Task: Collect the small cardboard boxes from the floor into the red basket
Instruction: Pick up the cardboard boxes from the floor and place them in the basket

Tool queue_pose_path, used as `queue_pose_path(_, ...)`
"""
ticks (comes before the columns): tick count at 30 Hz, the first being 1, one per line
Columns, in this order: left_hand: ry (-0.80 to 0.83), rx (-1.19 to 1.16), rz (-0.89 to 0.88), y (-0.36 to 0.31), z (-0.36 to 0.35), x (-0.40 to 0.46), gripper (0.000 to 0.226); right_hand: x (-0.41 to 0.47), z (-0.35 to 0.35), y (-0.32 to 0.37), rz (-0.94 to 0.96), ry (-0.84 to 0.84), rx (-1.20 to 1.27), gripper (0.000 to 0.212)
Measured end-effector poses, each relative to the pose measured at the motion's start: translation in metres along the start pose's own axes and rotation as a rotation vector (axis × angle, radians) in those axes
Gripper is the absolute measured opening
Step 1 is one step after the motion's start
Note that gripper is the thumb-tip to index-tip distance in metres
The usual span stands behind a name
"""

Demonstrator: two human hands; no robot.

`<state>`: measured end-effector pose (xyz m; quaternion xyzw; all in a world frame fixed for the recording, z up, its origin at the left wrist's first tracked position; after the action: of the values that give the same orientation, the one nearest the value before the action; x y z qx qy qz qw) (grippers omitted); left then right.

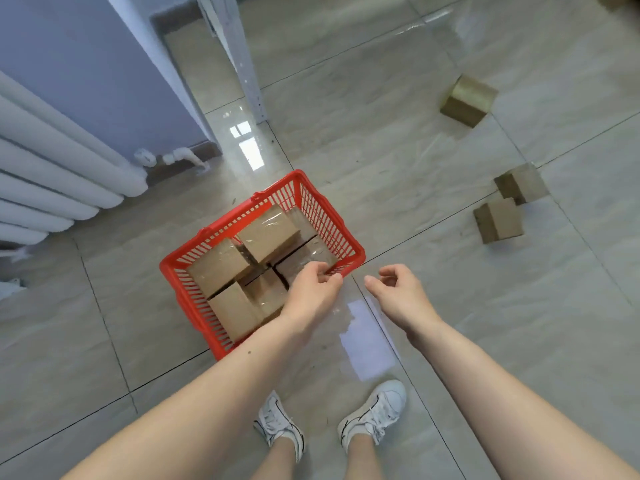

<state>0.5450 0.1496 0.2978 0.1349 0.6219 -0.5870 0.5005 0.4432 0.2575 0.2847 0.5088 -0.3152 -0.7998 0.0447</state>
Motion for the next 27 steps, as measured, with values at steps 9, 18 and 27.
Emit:
queue_pose_path(9, 0.064, 0.053, -0.030, -0.082, -0.139, 0.028, 0.044, 0.021, 0.150, -0.052, -0.044, -0.062, 0.138, 0.029)
queue_pose_path(18, 0.152, 0.065, -0.004, -0.152, -0.229, 0.074, 0.044, 0.057, 0.264, -0.080, -0.120, -0.133, 0.231, 0.029)
queue_pose_path(27, 0.219, 0.155, 0.012, -0.221, -0.280, 0.128, 0.045, 0.109, 0.356, -0.065, -0.137, -0.224, 0.295, 0.031)
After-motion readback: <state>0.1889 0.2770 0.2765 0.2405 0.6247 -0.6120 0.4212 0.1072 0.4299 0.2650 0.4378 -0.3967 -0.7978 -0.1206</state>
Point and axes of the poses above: each hand's wrist, its own x-axis towards the middle knuckle, its own z-axis out of the back of the hand, y = z × x, the point moved 1 cm from there along x, towards the middle knuckle, and after that the axes turned 9 degrees about y, right-handed, at the moved point
